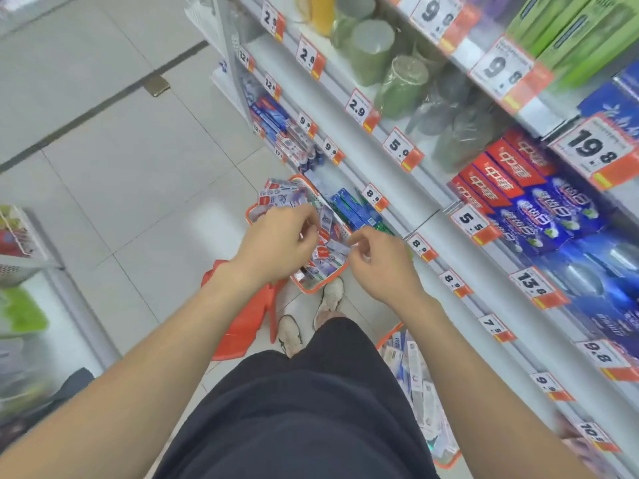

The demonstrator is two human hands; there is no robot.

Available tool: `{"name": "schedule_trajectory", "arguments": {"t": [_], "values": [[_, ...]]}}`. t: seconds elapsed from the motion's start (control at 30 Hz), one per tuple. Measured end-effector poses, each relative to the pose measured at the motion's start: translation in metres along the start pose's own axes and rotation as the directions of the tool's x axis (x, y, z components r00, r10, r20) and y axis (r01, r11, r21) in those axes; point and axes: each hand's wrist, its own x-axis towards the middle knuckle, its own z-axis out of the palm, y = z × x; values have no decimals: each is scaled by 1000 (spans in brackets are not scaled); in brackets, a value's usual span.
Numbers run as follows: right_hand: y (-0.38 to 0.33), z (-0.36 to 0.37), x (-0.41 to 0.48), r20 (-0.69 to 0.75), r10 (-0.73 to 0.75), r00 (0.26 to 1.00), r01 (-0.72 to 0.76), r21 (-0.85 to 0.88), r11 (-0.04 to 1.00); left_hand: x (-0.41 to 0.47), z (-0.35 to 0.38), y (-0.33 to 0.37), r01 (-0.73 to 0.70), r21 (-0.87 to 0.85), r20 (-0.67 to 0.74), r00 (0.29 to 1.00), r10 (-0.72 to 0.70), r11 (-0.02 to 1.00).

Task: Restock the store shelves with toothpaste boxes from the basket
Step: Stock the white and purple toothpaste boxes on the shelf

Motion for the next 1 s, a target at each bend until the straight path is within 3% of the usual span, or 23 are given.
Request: {"name": "schedule_trajectory", "arguments": {"t": [0.3, 0.63, 0.83, 1.0], "values": [[-25, -20, 126, 13, -94, 995, 95, -35, 995, 110, -28, -5, 41, 55, -12, 999, -40, 998], [-33, -19, 174, 28, -3, 1000, 2, 14, 1000, 175, -43, -14, 9, 143, 83, 996, -21, 990], [-26, 8, 205, -12, 60, 998, -59, 57, 997, 212, -30, -46, -124, 205, 230, 970, 75, 971], [-20, 59, 243, -38, 175, 984, -174, 32, 984, 269, -13, -110, -362, 184, 455, 856, 247, 914]]}}
